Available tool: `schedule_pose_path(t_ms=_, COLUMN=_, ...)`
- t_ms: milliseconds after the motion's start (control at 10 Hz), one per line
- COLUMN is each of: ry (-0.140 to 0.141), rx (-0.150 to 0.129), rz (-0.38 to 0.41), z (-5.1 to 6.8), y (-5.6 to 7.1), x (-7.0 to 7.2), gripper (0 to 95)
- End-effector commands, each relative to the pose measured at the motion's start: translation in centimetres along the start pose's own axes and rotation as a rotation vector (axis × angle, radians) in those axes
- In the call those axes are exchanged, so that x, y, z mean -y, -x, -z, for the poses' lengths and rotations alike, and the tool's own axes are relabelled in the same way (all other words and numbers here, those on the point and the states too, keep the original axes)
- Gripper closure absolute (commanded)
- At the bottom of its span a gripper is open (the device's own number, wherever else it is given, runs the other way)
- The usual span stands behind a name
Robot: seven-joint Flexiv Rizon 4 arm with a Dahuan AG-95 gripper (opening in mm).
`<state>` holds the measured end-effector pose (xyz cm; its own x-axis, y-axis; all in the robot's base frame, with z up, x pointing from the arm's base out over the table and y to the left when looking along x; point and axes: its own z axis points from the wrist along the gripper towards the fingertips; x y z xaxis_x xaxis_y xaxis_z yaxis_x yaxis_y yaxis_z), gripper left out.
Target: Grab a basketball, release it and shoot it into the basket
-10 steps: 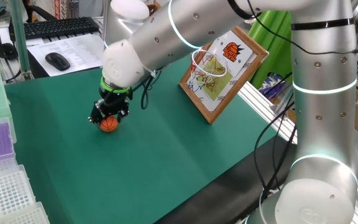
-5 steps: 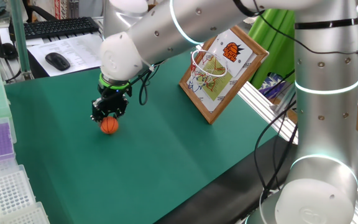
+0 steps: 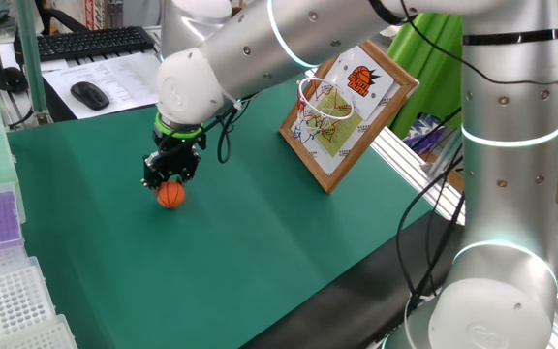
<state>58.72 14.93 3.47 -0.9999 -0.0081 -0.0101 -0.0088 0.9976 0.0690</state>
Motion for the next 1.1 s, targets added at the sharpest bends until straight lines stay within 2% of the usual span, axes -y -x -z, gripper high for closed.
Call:
schedule_pose_path(t_ms=100, ry=-0.002, rx=-0.014, rz=0.014, z=1.5, y=0.1, x=0.4, gripper=76.0)
schedule_pose_path(t_ms=400, ry=-0.014, rx=-0.034, rz=0.042, z=4.5, y=2.3, x=1.6, gripper=76.0)
schedule_pose_path(t_ms=600, ry=-0.025, rx=-0.043, rz=0.064, z=6.4, y=3.1, x=2.6, gripper=76.0)
schedule_pose_path(t_ms=700, ry=-0.031, rx=-0.053, rz=0.082, z=8.0, y=3.5, x=3.5, gripper=76.0)
schedule_pose_path(t_ms=900, ry=-0.044, rx=-0.057, rz=0.103, z=9.3, y=3.7, x=4.3, gripper=76.0)
schedule_pose_path(t_ms=1100, ry=-0.050, rx=-0.062, rz=0.121, z=10.8, y=3.3, x=5.3, gripper=76.0)
